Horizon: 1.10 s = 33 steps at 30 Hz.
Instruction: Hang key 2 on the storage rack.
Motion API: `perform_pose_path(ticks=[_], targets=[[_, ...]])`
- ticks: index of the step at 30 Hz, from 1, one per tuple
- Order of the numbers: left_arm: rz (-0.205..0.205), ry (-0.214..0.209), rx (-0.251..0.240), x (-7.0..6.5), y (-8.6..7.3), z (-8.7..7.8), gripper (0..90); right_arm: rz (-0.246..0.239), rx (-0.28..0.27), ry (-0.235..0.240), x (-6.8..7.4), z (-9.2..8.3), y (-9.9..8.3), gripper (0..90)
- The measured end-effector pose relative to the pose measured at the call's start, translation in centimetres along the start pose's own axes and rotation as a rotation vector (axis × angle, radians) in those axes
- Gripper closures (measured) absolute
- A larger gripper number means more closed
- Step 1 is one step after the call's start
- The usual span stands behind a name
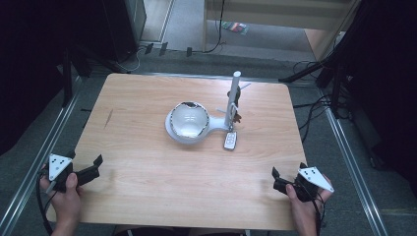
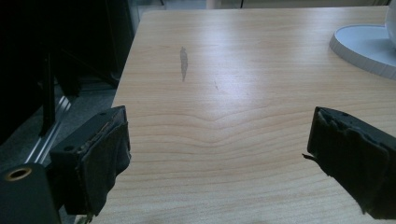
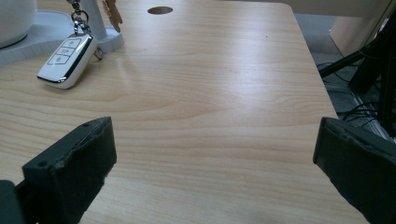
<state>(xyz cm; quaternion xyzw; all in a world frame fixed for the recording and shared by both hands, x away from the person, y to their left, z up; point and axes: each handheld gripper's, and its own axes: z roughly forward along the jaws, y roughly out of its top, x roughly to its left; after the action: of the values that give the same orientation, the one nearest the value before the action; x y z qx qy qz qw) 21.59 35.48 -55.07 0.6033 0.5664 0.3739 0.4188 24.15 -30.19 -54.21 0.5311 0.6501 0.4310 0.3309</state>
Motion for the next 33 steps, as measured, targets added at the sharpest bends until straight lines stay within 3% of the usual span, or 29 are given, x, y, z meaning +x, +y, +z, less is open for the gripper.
perform_pose_path(ticks=[25, 33], targets=[[-0.01, -0.02, -0.011, 0.1, -0.1, -0.1, 6.1, 0.015, 0.02, -0.011, -2.5, -2.3, -1.3, 0.0], [-0.005, -0.023, -0.016, 0.0, -0.2, -0.3, 6.1, 0.014, 0.027, -0.005, -2.6, -2.5, -1.4, 0.0]])
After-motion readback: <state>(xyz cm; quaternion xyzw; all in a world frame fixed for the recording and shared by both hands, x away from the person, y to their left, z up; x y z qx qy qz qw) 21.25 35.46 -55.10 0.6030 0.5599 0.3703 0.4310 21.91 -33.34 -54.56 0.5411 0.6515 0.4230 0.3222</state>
